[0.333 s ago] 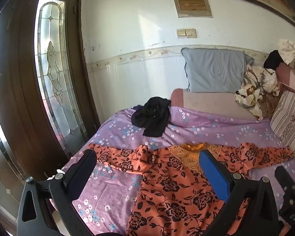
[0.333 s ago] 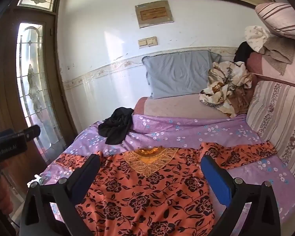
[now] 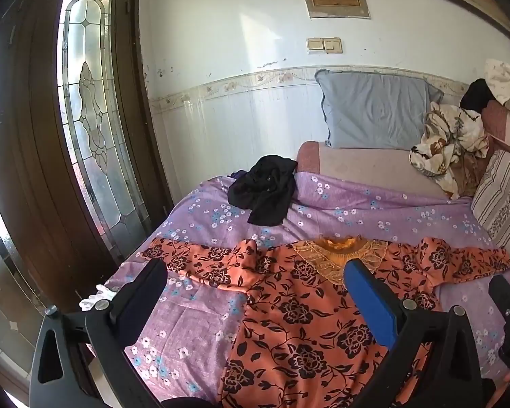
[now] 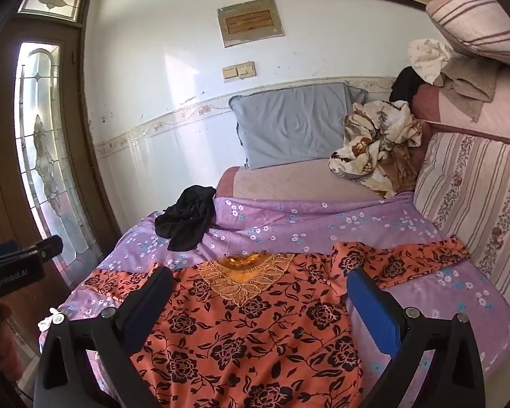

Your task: Fold small clothes

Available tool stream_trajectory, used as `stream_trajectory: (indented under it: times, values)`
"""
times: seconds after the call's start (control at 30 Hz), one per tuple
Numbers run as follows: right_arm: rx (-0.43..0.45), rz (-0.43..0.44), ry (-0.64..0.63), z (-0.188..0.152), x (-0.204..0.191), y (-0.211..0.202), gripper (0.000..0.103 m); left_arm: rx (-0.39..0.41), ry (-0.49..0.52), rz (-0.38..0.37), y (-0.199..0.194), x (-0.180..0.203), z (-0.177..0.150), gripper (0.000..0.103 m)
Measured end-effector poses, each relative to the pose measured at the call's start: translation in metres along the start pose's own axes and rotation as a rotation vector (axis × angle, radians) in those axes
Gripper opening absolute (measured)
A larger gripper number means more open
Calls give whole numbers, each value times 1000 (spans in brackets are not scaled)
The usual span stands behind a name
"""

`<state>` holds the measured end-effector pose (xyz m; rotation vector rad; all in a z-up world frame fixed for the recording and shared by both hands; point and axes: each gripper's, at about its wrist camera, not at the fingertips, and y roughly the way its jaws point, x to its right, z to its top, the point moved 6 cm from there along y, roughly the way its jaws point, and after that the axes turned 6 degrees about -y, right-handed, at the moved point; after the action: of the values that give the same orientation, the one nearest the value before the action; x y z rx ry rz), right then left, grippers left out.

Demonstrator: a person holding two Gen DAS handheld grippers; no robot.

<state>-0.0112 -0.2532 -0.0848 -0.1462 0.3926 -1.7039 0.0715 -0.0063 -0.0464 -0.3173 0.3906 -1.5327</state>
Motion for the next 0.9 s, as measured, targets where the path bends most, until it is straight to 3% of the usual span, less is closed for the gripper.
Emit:
stream_trajectory:
  times: [0.9]
  values:
    - [-75, -43, -30, -10, -34, 28, 103, -8, -41, 8, 18, -25, -7, 103]
